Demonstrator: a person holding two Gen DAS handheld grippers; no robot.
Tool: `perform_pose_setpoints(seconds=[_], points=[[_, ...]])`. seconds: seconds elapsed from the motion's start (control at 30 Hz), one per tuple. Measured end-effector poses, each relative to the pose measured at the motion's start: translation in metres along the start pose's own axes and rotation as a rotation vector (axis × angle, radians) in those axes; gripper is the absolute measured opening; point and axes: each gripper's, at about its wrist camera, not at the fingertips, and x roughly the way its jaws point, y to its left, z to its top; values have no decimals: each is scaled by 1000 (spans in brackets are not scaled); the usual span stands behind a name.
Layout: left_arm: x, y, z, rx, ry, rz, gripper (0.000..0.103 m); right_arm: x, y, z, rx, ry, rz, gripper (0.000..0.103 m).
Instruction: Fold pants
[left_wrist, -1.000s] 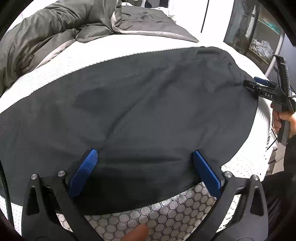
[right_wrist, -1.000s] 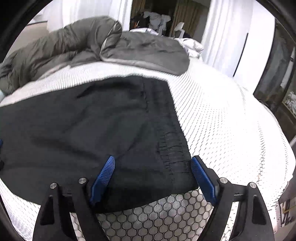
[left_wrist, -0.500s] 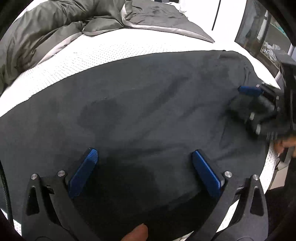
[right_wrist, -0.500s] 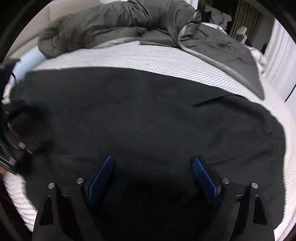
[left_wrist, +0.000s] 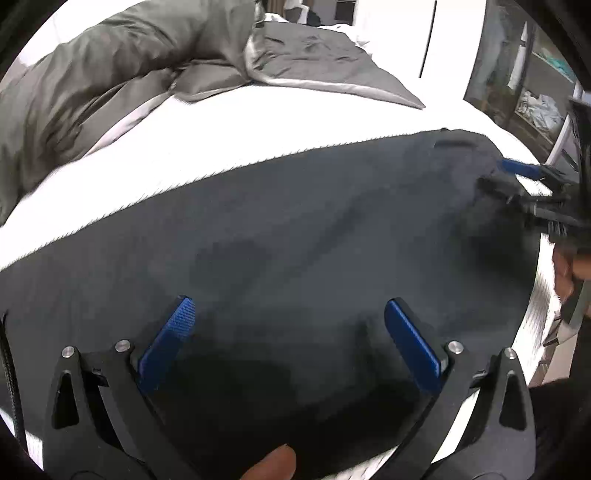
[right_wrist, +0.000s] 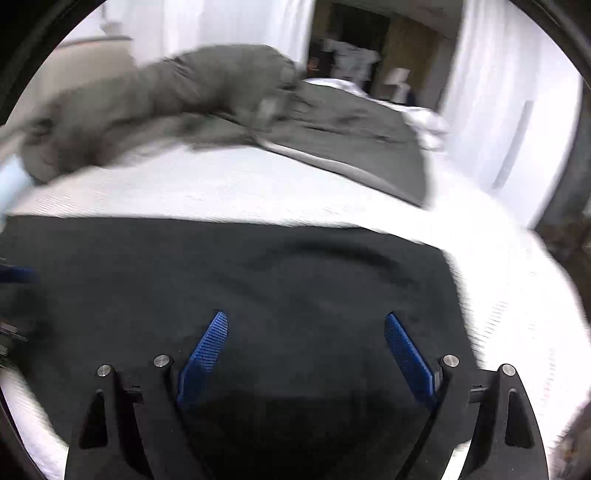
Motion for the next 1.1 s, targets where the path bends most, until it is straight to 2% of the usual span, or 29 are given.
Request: perform_pose_setpoints(seconds=[0.1,0.17,0.2,0.23,0.27,0.3,0.33,0.37,0.4,0.47,0.57,0.63,0.73,0.77,0.83,0.87,0.93,0.97,1.03,1.07,1.1], points=[[23,1,21,-28,41,5,102,26,39,16,-46,67,145,91],[40,9,28,-47,86,37,102,55,62,21,-100,141,155,90],[48,16,28,-58,113,56,102,74,71,19,-161,209,96,90],[55,24,27,-75,142,75,102,80,70,18,-208,224,33,90],[58,34,24,-95,152,76,102,84,71,16,-223,218,12,91],[57,43,23,-110,150,64,102,83,56,16,-192,219,3,91],[54,51,23,-116,149,73,102,83,37,16,-152,228,-41,91],[51,58,22,-119,149,107,102,79,21,13,-128,228,-105,91],[49,65,21,-125,146,142,102,77,-5,12,-101,221,-240,91],[48,77,19,-151,146,157,102,77,-49,6,-22,218,-406,92],[39,79,25,-170,125,171,102,70,-73,4,111,207,-294,92],[26,71,33,-177,68,163,102,58,-65,12,78,176,-338,92],[21,54,49,-184,17,97,102,40,-28,36,12,96,-372,92],[23,47,54,-177,6,83,102,30,-16,28,-5,83,-370,92],[33,36,59,-166,7,85,102,35,16,36,-38,64,-243,93],[40,31,61,-161,14,92,102,43,35,42,-35,70,-125,93],[55,31,63,-159,31,91,102,61,64,47,-31,73,6,93],[63,31,62,-163,52,97,102,69,73,46,-42,76,30,93],[77,38,56,-192,89,106,102,100,87,46,-65,151,112,93],[82,43,54,-206,94,107,102,108,86,46,-76,186,110,91],[82,47,53,-213,89,109,102,117,82,43,-102,221,72,91]])
